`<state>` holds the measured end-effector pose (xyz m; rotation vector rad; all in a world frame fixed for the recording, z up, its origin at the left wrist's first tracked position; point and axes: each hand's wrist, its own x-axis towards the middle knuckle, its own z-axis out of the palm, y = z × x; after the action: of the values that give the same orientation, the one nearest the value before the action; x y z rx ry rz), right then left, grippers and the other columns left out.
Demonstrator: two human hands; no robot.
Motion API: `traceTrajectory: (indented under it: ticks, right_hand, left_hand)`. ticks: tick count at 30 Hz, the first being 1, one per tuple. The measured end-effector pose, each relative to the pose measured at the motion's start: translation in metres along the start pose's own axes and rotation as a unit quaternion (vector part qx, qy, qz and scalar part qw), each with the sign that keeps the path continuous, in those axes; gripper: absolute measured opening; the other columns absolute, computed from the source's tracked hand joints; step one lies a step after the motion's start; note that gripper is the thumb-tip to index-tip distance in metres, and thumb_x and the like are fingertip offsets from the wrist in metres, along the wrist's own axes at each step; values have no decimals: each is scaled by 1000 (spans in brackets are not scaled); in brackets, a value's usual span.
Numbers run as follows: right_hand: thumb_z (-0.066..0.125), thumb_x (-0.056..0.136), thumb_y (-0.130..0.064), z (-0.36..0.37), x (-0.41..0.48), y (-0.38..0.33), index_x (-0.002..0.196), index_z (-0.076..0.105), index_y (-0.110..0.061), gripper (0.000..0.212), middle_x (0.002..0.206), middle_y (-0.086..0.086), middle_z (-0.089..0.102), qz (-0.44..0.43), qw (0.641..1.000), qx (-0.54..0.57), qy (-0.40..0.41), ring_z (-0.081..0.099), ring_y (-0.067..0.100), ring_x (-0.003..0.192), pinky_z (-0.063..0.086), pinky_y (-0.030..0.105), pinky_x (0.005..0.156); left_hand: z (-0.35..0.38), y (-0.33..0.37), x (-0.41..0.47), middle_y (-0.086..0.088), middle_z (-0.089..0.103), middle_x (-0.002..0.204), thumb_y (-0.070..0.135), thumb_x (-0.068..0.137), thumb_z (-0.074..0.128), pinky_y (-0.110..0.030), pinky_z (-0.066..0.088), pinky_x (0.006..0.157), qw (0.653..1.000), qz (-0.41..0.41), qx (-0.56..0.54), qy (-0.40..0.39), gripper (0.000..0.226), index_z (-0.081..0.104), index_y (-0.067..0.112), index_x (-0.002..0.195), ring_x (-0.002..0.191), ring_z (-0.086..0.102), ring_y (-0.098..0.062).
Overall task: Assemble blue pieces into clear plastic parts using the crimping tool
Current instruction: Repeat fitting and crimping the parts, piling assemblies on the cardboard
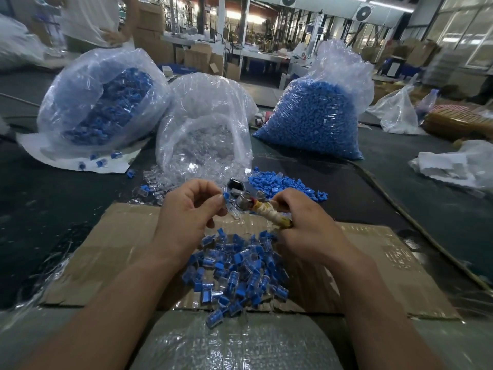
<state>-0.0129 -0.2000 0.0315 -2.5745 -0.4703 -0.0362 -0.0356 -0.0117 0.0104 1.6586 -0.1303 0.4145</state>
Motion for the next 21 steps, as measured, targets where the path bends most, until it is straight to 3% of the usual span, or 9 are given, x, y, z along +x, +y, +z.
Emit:
traceTrajectory:
  ticks: [3,10,21]
  right_hand:
    - [58,75,-9,2,0,-1,94,44,-29,30,89,-12,46,-11,1000,-1,-9,46,10,81,41,32,67]
    - [58,76,-8,1,1,-2,90,43,-30,29,82,-15,42,-39,998,-37,-21,40,1,74,30,20,59]
    - [59,77,-8,0,1,-3,93,44,-30,31,87,-11,45,-38,998,-36,-39,40,3,77,29,19,61]
  left_hand:
    - [0,1,0,0,62,67,-2,86,54,-11,45,47,1000,-1,2,1,19,57,14,77,52,56,3]
    - [-1,3,0,-2,61,68,-3,86,54,-11,45,47,1000,-3,5,2,19,57,13,77,50,56,3]
    - [0,1,1,-3,62,68,-4,85,55,-11,46,47,1000,-5,29,-1,21,57,15,75,53,58,2]
